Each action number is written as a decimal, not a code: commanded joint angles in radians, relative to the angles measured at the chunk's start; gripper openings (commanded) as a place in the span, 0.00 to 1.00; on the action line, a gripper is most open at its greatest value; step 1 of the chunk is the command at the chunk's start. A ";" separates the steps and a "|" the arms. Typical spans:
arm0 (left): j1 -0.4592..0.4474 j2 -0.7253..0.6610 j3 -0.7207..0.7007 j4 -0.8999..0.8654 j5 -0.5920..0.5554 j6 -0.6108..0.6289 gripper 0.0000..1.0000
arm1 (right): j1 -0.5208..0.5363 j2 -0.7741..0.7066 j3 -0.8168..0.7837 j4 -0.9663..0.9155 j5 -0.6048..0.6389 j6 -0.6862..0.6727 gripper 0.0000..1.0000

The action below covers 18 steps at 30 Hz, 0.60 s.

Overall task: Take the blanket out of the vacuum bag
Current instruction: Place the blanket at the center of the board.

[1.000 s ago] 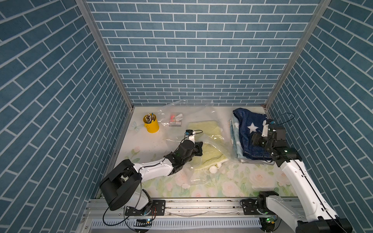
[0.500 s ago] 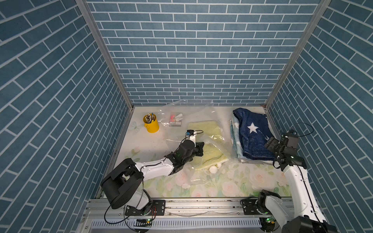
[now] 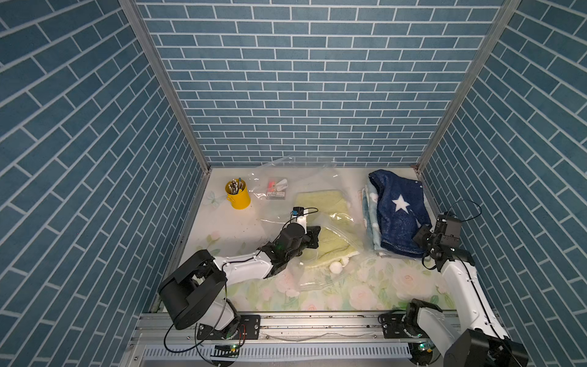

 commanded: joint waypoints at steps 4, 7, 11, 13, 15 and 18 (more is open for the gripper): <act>0.007 -0.015 0.011 -0.020 0.006 -0.001 0.00 | -0.002 -0.039 0.155 -0.049 0.077 -0.040 0.00; 0.007 -0.009 0.014 -0.016 0.004 -0.005 0.00 | -0.002 -0.055 0.167 -0.048 0.125 -0.043 0.00; 0.007 0.003 0.026 -0.016 0.021 -0.011 0.00 | -0.003 -0.029 0.130 -0.022 0.175 -0.052 0.00; 0.007 0.001 0.024 -0.019 0.023 -0.011 0.00 | -0.002 -0.013 0.105 -0.009 0.193 -0.054 0.00; 0.007 -0.005 0.015 -0.018 0.014 -0.013 0.00 | -0.004 0.001 0.079 0.002 0.188 -0.044 0.20; 0.007 -0.004 0.013 -0.022 0.011 -0.012 0.00 | -0.004 0.021 0.061 0.007 0.211 -0.040 0.51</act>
